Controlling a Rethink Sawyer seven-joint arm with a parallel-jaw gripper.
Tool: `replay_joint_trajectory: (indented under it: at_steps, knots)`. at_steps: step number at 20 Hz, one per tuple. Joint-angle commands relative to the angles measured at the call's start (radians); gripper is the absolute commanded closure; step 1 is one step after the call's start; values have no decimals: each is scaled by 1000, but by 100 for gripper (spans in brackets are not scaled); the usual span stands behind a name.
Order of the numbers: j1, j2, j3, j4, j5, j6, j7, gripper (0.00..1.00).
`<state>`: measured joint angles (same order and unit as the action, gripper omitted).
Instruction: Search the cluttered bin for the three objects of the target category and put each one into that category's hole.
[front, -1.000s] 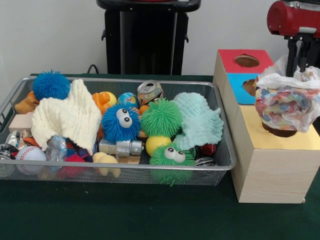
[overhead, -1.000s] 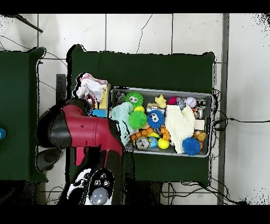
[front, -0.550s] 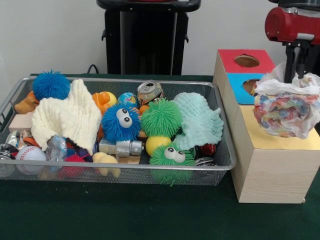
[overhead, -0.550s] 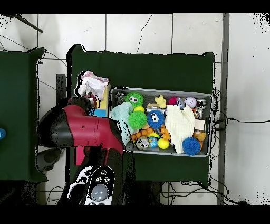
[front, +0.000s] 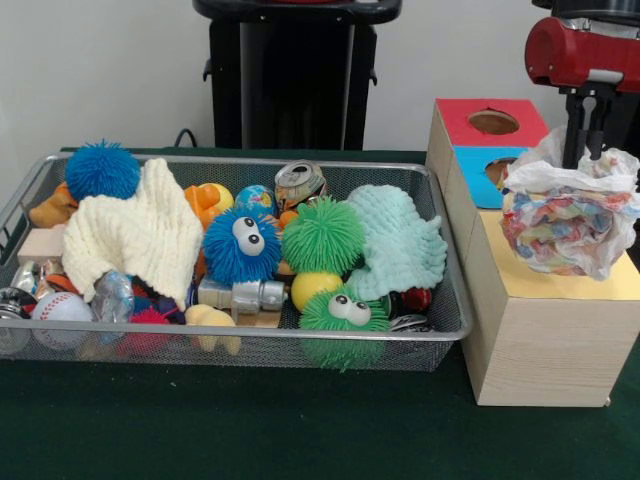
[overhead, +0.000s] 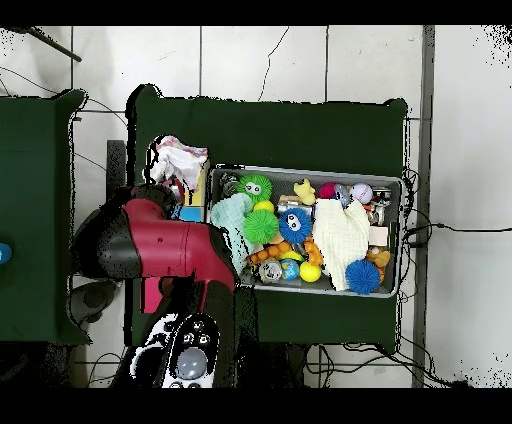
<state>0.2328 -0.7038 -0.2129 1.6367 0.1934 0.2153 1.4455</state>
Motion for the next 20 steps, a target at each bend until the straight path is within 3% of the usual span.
replay_joint_trajectory:
  at_steps: [1, 16, 20]
  knots:
    - [-37, 33, 30, 53, -36, 58, 153, 100]
    - [-11, 28, 5, 32, -20, 192, 167, 100]
    - [2, 29, -12, 10, -20, 278, 172, 100]
